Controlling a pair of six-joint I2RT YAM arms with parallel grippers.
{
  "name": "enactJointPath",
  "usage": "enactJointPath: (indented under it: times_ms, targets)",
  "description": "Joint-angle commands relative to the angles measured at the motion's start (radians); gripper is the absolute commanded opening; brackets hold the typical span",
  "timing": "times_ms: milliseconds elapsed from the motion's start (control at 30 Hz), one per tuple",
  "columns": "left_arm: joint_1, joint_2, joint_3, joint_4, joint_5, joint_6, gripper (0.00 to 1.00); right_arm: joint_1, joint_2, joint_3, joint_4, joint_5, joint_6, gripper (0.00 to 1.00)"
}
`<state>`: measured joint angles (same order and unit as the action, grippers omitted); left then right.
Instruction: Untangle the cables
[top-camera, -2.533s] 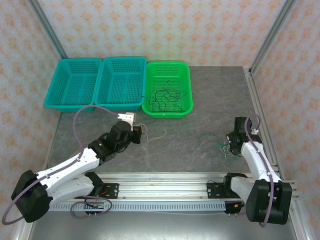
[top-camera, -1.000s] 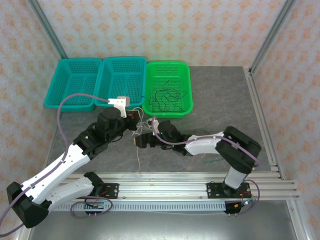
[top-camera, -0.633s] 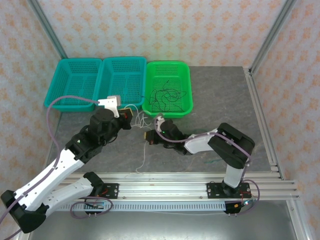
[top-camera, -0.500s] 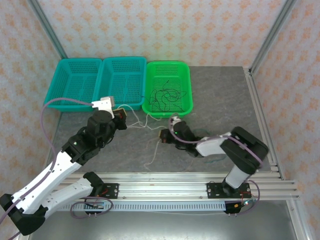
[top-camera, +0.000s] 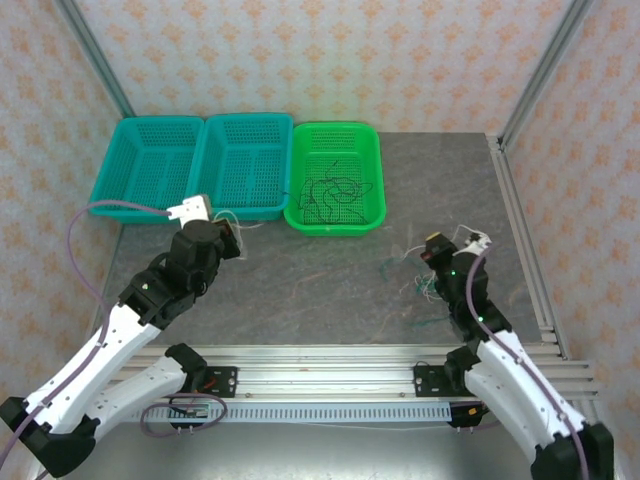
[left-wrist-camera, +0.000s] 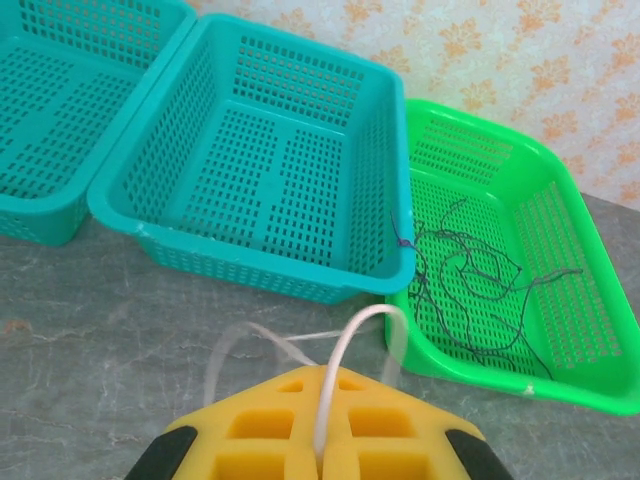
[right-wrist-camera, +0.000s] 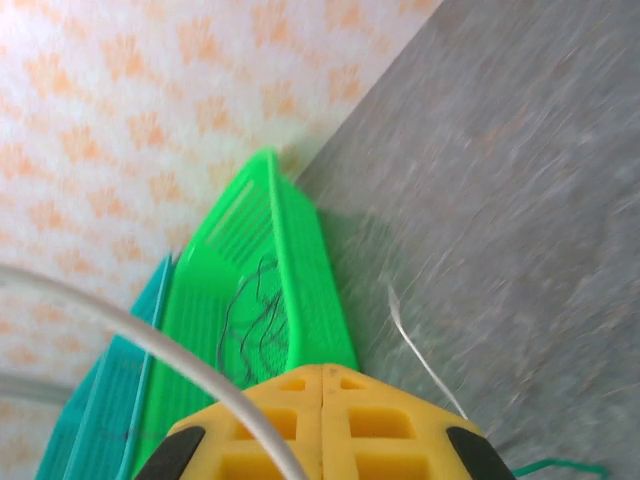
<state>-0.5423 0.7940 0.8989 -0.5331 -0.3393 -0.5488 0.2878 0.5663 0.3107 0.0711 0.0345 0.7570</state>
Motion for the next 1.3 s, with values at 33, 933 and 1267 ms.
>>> enactJointPath:
  times_ms: [33,933,1267]
  targets:
    - [0.072,0.02,0.088,0.014,0.061,0.049,0.0,-0.082,-0.05,0.008,-0.183,-0.022,0.038,0.0]
    - [0.431,0.969,1.075,0.009,0.44,0.142,0.0,-0.094,-0.002,0.119,-0.099,-0.324,-0.034,0.0]
    - [0.433,0.931,0.845,0.151,0.433,0.073,0.65,-0.089,0.022,0.299,-0.15,-0.56,-0.1,0.0]
